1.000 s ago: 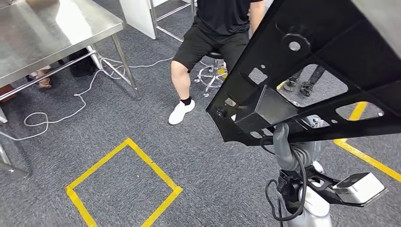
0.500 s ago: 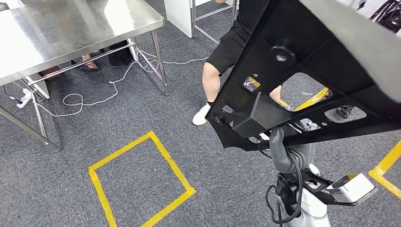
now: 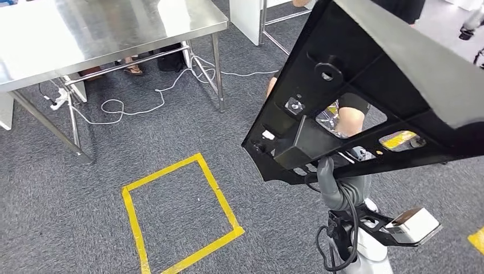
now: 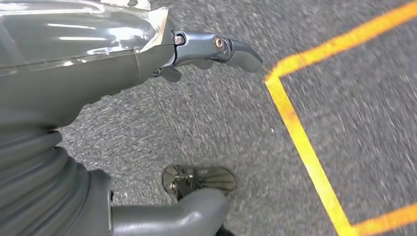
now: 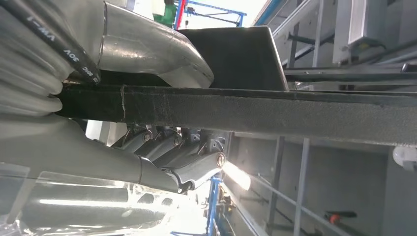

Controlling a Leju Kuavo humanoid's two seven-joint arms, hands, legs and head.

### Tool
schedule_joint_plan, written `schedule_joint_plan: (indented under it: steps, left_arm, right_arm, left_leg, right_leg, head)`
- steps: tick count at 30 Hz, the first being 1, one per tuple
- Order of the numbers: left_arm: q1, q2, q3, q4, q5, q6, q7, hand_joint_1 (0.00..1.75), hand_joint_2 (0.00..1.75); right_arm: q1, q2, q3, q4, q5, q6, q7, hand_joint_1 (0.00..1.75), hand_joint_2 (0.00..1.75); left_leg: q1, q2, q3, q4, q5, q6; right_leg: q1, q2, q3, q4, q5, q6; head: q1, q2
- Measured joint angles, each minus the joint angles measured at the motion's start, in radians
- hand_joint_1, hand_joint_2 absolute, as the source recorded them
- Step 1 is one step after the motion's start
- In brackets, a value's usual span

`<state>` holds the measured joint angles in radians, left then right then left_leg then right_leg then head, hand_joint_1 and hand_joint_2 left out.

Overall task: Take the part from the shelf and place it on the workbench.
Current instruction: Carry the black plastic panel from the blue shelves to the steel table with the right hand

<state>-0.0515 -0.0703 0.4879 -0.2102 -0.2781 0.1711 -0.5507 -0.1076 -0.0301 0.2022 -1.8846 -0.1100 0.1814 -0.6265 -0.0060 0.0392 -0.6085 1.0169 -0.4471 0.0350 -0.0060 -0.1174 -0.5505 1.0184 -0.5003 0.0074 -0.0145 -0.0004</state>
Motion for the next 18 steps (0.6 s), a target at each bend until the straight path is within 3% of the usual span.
schedule_joint_plan:
  steps: [2, 4, 6, 8, 9, 11, 12, 14, 16, 18]
  left_arm:
    - [0.001, 0.001, 0.004, 0.0, 0.0, 0.001, 0.001, 0.0, 1.75]
    - [-0.001, 0.0, 0.008, 0.0, 0.0, 0.001, 0.001, 0.0, 1.75]
    - [-0.004, 0.0, 0.011, 0.0, 0.0, 0.001, 0.001, 0.0, 1.75]
    - [-0.003, 0.0, 0.012, 0.0, 0.0, 0.001, 0.001, 0.0, 1.75]
    - [-0.002, 0.0, 0.012, 0.001, 0.0, 0.001, 0.002, 0.0, 1.75]
    - [0.0, 0.0, 0.013, 0.002, 0.0, 0.001, 0.002, 0.0, 1.75]
    - [-0.001, 0.001, 0.015, 0.002, 0.0, 0.002, 0.002, 0.0, 1.75]
    - [0.0, 0.003, 0.019, 0.002, 0.0, 0.005, 0.001, 0.0, 1.75]
    - [0.003, 0.005, 0.021, 0.003, 0.0, 0.006, 0.0, 0.0, 1.75]
    - [0.005, 0.005, 0.021, 0.004, 0.0, 0.006, -0.001, 0.0, 1.75]
  right_arm:
    - [-0.001, 0.001, 0.001, 0.001, 0.0, 0.0, -0.001, 1.75, 1.75]
    - [0.0, 0.0, 0.002, 0.003, 0.0, 0.0, -0.002, 1.75, 1.75]
    - [0.002, -0.001, 0.002, 0.006, 0.0, 0.0, -0.001, 1.75, 1.75]
    - [0.006, -0.002, 0.002, 0.01, 0.0, 0.0, -0.001, 1.75, 1.75]
    - [0.007, -0.002, 0.002, 0.012, 0.0, 0.0, -0.001, 1.75, 1.75]
    - [0.006, -0.003, 0.002, 0.014, 0.0, 0.0, -0.001, 1.75, 1.75]
    - [0.006, -0.003, 0.002, 0.014, 0.0, 0.0, -0.001, 1.75, 1.75]
    - [0.006, -0.003, 0.003, 0.016, 0.0, 0.0, 0.0, 1.75, 1.75]
    - [0.005, -0.003, 0.003, 0.017, 0.0, 0.0, 0.0, 1.75, 1.75]
    - [0.002, -0.001, 0.003, 0.017, 0.0, 0.0, 0.0, 1.75, 1.75]
  left_leg:
    - [0.006, -0.022, 0.014, -0.021, 0.012, 0.01]
    - [0.009, -0.042, 0.023, -0.033, 0.02, 0.016]
    - [0.01, -0.062, 0.022, -0.032, 0.021, 0.017]
    - [0.01, -0.086, 0.023, -0.031, 0.02, 0.016]
    - [0.011, -0.101, 0.023, -0.03, 0.019, 0.015]
    - [0.013, -0.13, 0.022, -0.022, 0.015, 0.007]
    - [0.013, -0.143, 0.019, -0.015, 0.011, 0.001]
    - [0.011, -0.161, 0.01, -0.006, 0.005, -0.011]
    - [0.014, -0.17, 0.004, -0.005, 0.005, -0.02]
    - [0.016, -0.131, -0.008, 0.02, -0.009, -0.03]
  right_leg:
    - [0.001, 0.036, -0.005, 0.024, -0.016, 0.006]
    - [-0.004, 0.092, -0.047, 0.118, -0.057, 0.003]
    - [-0.008, 0.109, -0.104, 0.226, -0.097, 0.001]
    - [-0.011, 0.112, -0.134, 0.27, -0.099, 0.012]
    - [-0.013, 0.113, -0.131, 0.253, -0.083, 0.023]
    - [-0.022, 0.137, -0.076, 0.122, -0.021, 0.045]
    - [-0.025, 0.152, -0.048, 0.061, 0.003, 0.048]
    - [-0.026, 0.169, -0.023, 0.006, 0.021, 0.037]
    - [-0.024, 0.151, -0.021, 0.005, 0.022, 0.02]
    - [-0.026, 0.134, -0.017, 0.003, 0.023, 0.005]
  head:
    - [0.002, 0.0]
    - [0.008, 0.0]
    - [0.011, 0.0]
    - [0.011, 0.0]
    - [0.012, 0.0]
    - [0.013, 0.0]
    - [0.014, 0.0]
    - [0.014, 0.0]
    - [0.014, 0.0]
    - [0.01, 0.0]
